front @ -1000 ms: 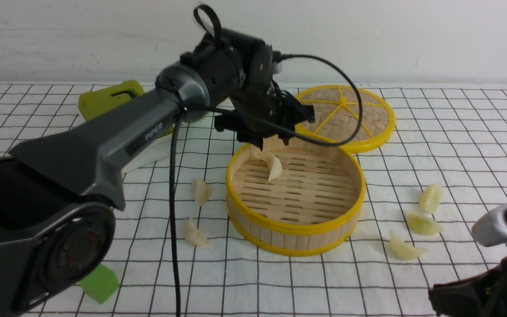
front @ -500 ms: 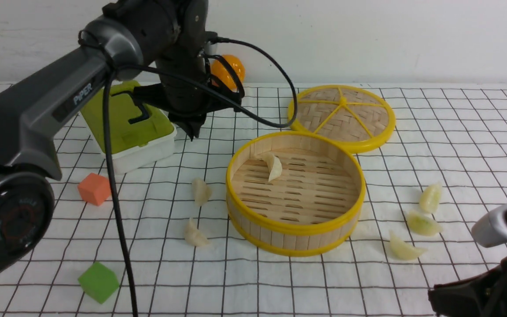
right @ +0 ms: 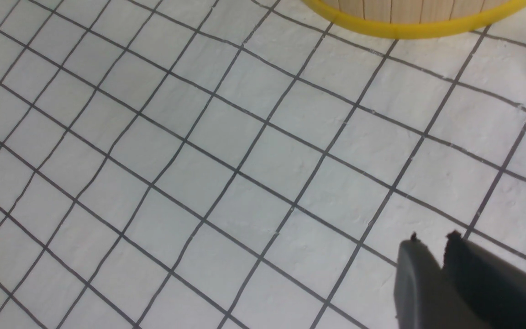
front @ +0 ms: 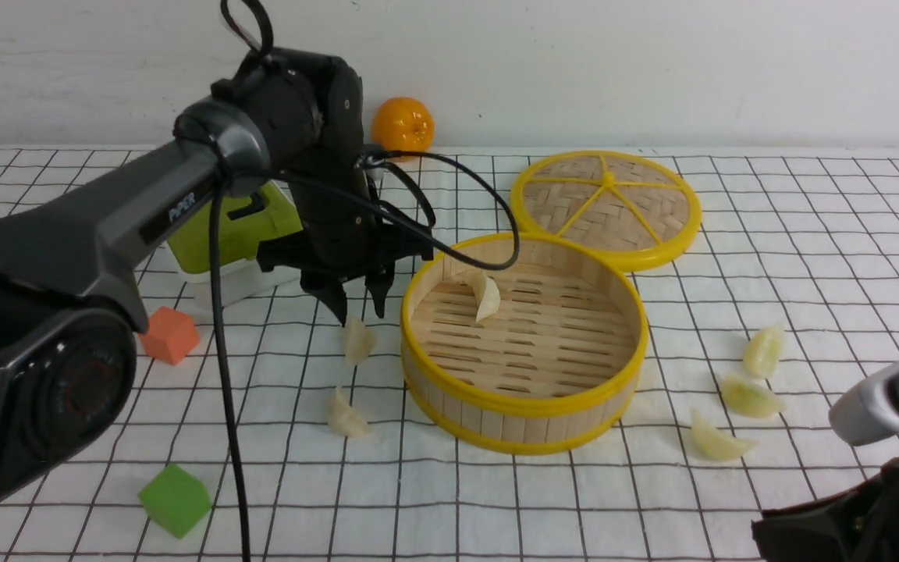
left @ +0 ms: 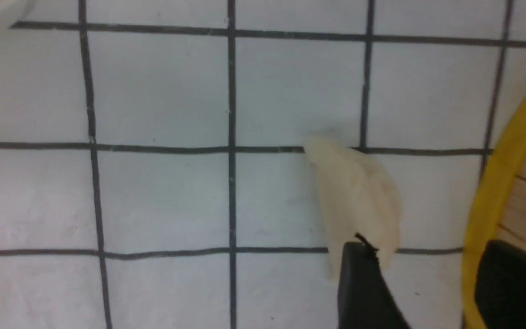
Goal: Put the dumplings into the steamer on the table with the white tablecloth.
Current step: 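Reach for and grasp a dumpling on the table with the left gripper, then place the dumpling into the bamboo steamer basket with the left gripper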
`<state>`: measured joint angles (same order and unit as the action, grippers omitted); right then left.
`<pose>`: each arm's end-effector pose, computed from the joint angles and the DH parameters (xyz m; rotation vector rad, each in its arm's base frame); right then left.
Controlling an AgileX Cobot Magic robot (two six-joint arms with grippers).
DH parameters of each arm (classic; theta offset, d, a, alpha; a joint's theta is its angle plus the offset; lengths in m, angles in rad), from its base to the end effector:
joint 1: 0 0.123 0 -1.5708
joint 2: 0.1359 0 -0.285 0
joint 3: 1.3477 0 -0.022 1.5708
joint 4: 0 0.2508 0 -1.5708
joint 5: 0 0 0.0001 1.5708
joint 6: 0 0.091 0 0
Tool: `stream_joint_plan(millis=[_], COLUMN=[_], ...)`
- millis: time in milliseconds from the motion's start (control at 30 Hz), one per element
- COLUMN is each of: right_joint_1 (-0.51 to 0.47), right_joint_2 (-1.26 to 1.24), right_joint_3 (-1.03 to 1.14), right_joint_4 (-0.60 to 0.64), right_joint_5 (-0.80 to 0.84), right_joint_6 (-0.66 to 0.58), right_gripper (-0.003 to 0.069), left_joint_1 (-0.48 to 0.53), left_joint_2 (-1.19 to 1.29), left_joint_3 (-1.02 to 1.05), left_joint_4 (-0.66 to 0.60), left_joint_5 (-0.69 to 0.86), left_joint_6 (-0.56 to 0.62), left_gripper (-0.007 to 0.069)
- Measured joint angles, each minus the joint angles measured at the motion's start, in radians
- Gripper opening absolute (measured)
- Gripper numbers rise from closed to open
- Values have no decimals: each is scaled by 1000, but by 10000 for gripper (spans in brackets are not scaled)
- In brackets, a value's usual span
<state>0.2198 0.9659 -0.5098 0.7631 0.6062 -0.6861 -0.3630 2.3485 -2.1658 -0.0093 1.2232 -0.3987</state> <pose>0.1573 0.0719 0.2454 -0.4734 2.3471 0.5793 0.4671 -0.1783 0.2069 -0.0549 2.9067 -0.1493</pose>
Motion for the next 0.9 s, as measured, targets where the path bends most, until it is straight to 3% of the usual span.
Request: stream_joint_plan(millis=[100, 200, 367, 667, 900], right_joint_1=[0, 0, 0, 0, 0], right_joint_2=[0, 0, 0, 0, 0], right_joint_3=[0, 0, 0, 0, 0], right_joint_4=[0, 0, 0, 0, 0], right_joint_5=[-2, -3, -3, -3, -17], right_joint_6=[0, 0, 0, 0, 0], right_gripper=[91, 93, 93, 93, 93], left_joint_1=[-1, -2, -2, -3, -68], left_joint_2=[23, 37, 58, -10, -87], left_joint_3=[0, 0, 0, -17, -171], left_joint_4=[22, 28, 44, 111, -10], left_joint_5=[-1, -4, -31, -18, 11], left_joint_6=[-5, -5, -7, 13, 63], left_gripper=[381, 367, 216, 216, 216])
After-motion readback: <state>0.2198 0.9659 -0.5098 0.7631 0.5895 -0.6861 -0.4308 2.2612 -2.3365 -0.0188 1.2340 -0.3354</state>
